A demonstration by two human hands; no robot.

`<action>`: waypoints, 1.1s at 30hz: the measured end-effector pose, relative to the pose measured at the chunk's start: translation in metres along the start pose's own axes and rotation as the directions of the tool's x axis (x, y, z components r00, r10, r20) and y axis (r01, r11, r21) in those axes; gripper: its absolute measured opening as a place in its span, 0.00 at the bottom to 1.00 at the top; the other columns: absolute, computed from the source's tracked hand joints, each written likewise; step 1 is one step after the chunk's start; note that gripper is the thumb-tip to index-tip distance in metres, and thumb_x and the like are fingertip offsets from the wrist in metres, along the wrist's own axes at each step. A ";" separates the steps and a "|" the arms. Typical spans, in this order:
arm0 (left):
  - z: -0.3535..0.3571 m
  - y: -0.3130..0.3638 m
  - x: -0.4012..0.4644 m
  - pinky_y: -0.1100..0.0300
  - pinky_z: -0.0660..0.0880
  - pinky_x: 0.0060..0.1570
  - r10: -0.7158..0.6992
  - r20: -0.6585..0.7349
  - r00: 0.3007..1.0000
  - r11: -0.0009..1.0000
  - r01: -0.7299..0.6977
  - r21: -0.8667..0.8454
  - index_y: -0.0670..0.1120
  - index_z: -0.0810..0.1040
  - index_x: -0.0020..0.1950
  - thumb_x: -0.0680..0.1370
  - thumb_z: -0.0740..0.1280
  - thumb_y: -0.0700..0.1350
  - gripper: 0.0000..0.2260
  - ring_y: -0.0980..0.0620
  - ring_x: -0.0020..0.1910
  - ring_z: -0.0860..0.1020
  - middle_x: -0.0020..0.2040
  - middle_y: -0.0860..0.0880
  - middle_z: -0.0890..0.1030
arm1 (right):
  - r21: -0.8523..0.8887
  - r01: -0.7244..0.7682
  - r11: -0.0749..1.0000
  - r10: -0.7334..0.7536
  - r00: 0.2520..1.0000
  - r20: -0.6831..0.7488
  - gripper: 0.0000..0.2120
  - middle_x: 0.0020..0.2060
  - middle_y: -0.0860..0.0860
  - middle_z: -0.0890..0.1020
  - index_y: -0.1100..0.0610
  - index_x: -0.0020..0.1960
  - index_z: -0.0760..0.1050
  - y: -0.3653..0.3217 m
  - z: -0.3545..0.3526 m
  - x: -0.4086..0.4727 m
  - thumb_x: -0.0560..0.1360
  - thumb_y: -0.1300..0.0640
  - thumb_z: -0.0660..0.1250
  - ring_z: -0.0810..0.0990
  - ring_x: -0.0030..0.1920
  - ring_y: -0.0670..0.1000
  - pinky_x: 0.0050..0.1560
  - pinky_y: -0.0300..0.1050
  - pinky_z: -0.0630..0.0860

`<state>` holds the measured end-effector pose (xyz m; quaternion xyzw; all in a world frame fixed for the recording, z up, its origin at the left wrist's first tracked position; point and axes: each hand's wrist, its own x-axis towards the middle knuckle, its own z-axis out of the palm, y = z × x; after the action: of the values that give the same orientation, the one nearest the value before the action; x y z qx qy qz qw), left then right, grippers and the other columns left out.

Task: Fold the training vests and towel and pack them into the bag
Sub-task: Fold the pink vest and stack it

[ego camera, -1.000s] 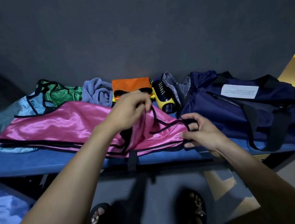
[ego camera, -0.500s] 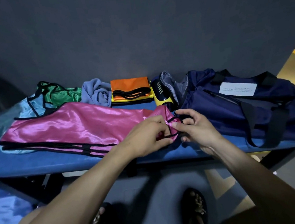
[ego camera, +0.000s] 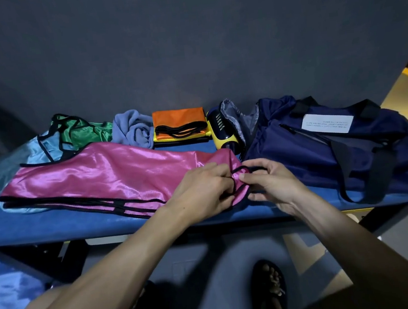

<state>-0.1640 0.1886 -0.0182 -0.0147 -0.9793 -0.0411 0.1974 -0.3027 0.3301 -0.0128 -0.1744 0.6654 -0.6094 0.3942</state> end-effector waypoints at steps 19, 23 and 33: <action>-0.062 -0.090 0.017 0.65 0.72 0.54 -0.549 -0.349 0.760 0.797 0.349 -0.493 0.52 0.84 0.54 0.80 0.69 0.40 0.08 0.60 0.46 0.77 0.47 0.53 0.80 | -0.635 -0.152 0.758 0.189 0.982 -0.009 0.09 0.37 0.59 0.83 0.58 0.52 0.76 0.008 -0.027 0.007 0.77 0.70 0.63 0.82 0.31 0.53 0.31 0.46 0.82; -0.070 -0.092 0.025 0.59 0.73 0.52 -0.389 -0.223 0.894 0.877 0.284 -0.388 0.47 0.86 0.57 0.80 0.69 0.38 0.09 0.51 0.46 0.78 0.48 0.47 0.79 | -0.592 -0.114 0.798 0.142 0.990 0.001 0.05 0.33 0.56 0.81 0.57 0.46 0.74 0.010 -0.024 0.008 0.80 0.64 0.65 0.81 0.30 0.51 0.32 0.47 0.82; -0.054 -0.072 0.100 0.47 0.75 0.51 -0.325 -0.091 0.941 0.945 0.321 -0.058 0.49 0.76 0.72 0.81 0.63 0.41 0.19 0.37 0.54 0.78 0.54 0.43 0.74 | -0.544 -0.183 0.819 0.205 0.979 -0.020 0.08 0.36 0.58 0.84 0.56 0.50 0.76 0.017 -0.010 0.001 0.80 0.65 0.60 0.84 0.28 0.52 0.28 0.46 0.82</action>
<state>-0.2385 0.1135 0.0644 0.1439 -0.9564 -0.0940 0.2363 -0.3062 0.3395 -0.0296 -0.2221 0.8170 -0.3492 0.4015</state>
